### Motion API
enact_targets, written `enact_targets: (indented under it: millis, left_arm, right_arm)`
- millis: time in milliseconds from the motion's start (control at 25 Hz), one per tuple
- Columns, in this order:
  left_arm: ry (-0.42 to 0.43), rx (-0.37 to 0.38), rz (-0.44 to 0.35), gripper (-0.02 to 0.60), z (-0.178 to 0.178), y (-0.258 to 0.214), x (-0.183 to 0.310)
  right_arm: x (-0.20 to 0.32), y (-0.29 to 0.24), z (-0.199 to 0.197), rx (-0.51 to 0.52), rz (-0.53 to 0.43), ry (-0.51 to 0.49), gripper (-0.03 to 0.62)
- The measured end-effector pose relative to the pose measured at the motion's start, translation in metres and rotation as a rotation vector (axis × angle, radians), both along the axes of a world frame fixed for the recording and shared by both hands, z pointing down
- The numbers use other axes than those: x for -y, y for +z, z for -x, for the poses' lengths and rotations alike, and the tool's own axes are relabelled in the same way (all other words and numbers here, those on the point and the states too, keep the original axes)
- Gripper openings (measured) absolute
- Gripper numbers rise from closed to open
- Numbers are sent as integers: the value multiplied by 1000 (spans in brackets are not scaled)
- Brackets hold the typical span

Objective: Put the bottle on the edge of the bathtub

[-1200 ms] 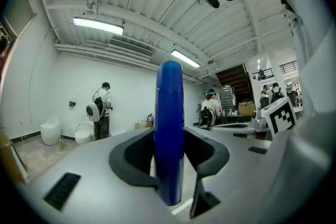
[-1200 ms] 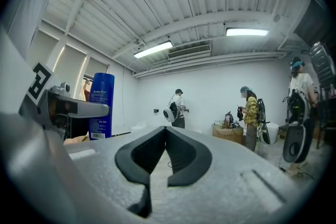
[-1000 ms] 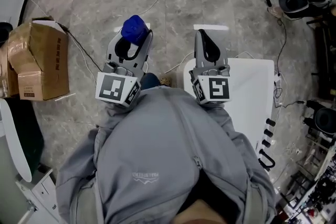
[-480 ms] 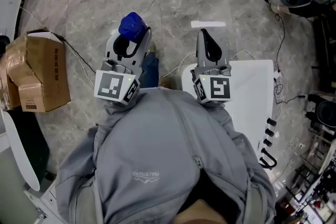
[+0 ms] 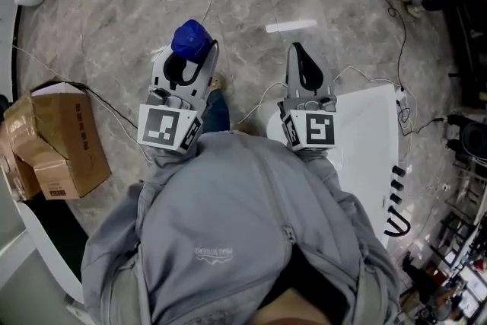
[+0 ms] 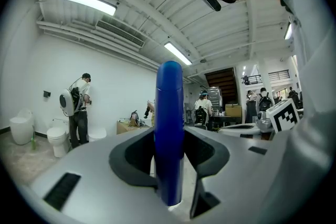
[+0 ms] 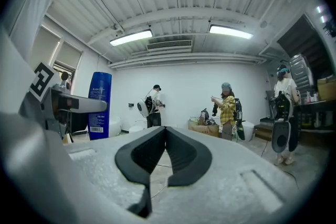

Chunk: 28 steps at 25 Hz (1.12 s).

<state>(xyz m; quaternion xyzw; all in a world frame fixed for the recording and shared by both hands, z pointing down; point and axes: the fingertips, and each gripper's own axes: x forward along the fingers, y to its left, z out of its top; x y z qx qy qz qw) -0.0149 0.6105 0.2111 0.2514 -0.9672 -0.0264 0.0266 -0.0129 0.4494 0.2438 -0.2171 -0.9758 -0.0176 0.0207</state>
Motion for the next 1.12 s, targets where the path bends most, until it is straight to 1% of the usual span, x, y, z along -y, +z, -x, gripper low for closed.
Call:
enact_targets:
  millis: [120, 280, 440, 640, 800, 960, 1120]
  left_arm:
    - [70, -1, 4, 155, 38, 0, 1]
    - [186, 27, 17, 155, 88, -9, 11]
    - [308, 42, 22, 156, 123, -10, 35]
    - [499, 49, 20, 155, 149, -9, 78]
    - [647, 48, 14, 156, 165, -6, 116]
    - [775, 35, 2, 155, 166, 0, 152]
    - [878, 7, -16, 155, 159, 9, 189]
  right_arm:
    - [-3, -3, 30, 4, -7, 57, 3]
    - [5, -8, 65, 2, -16, 165, 3]
    - [22, -7, 82, -4, -20, 277, 3]
    - [55, -8, 85, 4, -20, 460, 3]
    - [84, -4, 76, -12, -22, 618, 3]
    - [109, 4, 56, -45, -26, 752, 3]
    - [130, 10, 36, -77, -31, 849, 3]
